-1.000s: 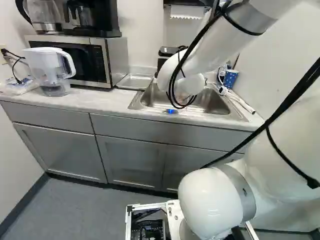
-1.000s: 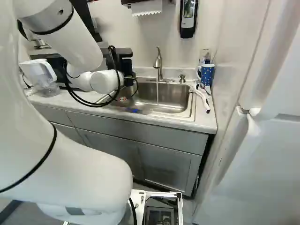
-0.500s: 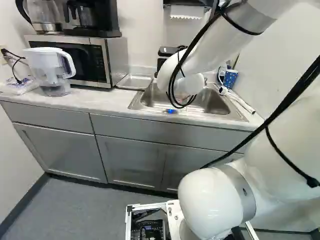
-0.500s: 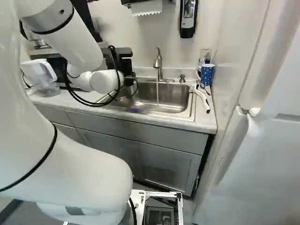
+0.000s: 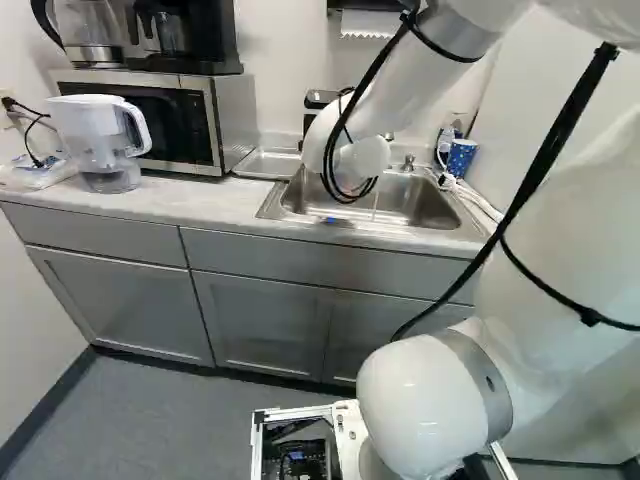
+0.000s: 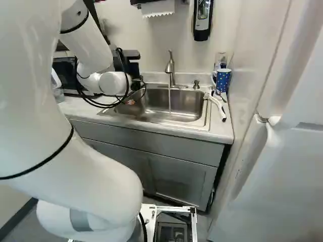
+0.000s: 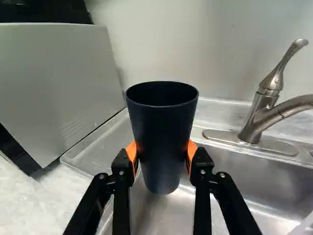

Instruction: Rinse the cup and place it in the tray

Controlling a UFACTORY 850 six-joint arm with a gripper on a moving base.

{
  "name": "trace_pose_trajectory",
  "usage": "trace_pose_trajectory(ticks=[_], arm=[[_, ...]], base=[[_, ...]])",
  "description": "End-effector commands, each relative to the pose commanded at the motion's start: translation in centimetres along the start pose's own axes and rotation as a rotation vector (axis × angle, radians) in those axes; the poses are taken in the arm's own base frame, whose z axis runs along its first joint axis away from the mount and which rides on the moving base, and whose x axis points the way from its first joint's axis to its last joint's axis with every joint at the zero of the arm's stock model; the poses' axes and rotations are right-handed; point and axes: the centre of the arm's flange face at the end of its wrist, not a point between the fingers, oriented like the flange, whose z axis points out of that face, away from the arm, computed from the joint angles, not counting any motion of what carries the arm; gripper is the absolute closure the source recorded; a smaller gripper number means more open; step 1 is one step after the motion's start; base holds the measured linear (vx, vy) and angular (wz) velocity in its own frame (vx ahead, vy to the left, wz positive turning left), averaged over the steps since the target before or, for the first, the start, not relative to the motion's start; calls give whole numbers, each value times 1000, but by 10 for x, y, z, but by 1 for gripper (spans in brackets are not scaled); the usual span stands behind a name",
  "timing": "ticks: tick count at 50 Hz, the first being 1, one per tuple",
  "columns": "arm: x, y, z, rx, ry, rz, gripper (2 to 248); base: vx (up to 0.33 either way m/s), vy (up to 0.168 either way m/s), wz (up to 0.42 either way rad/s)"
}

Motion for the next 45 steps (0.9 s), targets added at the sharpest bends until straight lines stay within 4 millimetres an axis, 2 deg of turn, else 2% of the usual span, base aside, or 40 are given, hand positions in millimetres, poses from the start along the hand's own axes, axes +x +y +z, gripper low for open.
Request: trace_pose_trajectory(ticks=[34, 45], arm=[[14, -34, 62, 63, 7, -14, 133], [10, -45, 87, 81, 13, -21, 133]], base=[[0, 0, 0], [0, 0, 0]])
